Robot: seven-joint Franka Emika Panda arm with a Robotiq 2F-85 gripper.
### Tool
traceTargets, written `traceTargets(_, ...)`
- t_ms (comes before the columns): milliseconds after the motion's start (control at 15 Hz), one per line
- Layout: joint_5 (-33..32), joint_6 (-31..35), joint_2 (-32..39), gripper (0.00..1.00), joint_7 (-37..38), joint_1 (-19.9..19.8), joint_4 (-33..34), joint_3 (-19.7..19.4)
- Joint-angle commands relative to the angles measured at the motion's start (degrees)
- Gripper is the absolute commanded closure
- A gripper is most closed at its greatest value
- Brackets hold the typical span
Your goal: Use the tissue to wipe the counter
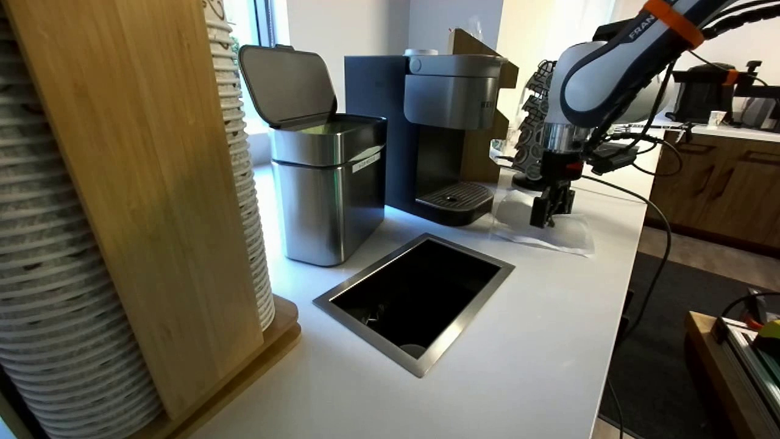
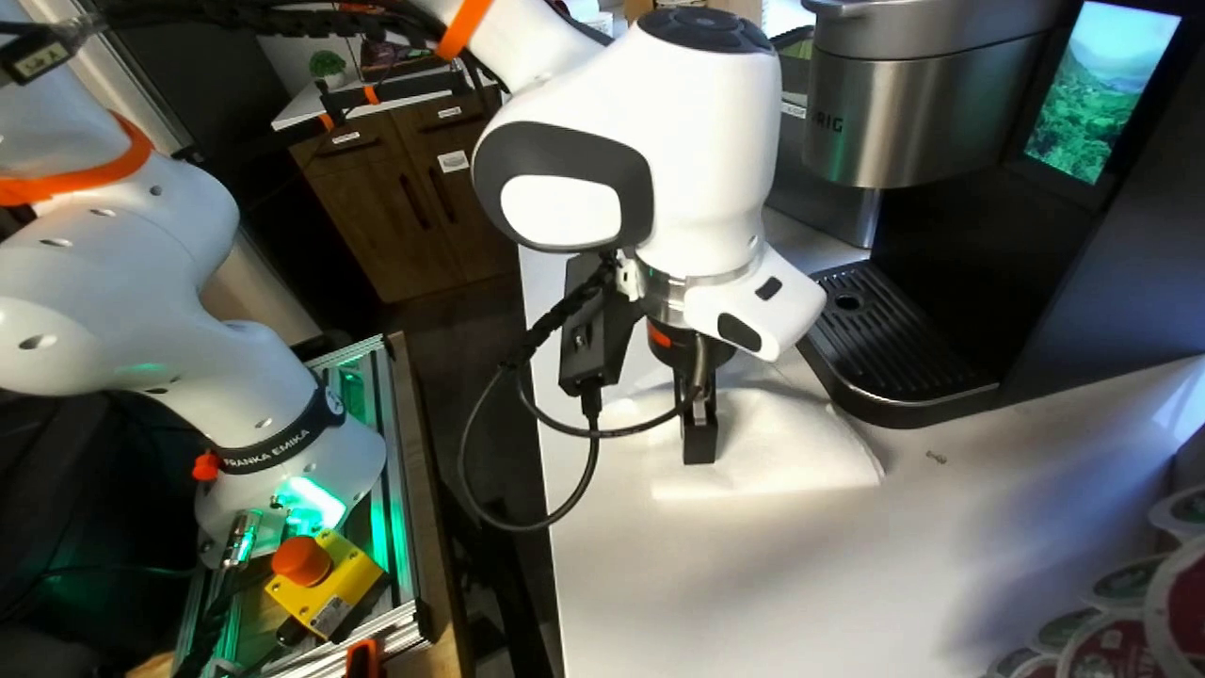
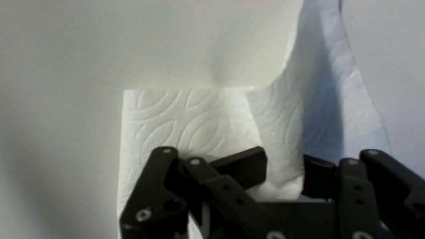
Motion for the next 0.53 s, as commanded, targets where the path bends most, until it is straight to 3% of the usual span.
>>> traceTargets(0, 6.95, 3.01, -4.83, 1.00, -8.36, 1.56, -5.18, 2.39)
traceTargets(200, 10.93, 3.30, -5.09, 1.00, -12.39, 2.72, -5.98, 3.01)
traceTargets(467, 9.31, 5.53, -4.13, 1.00, -8.06, 1.25, -5.79, 1.08)
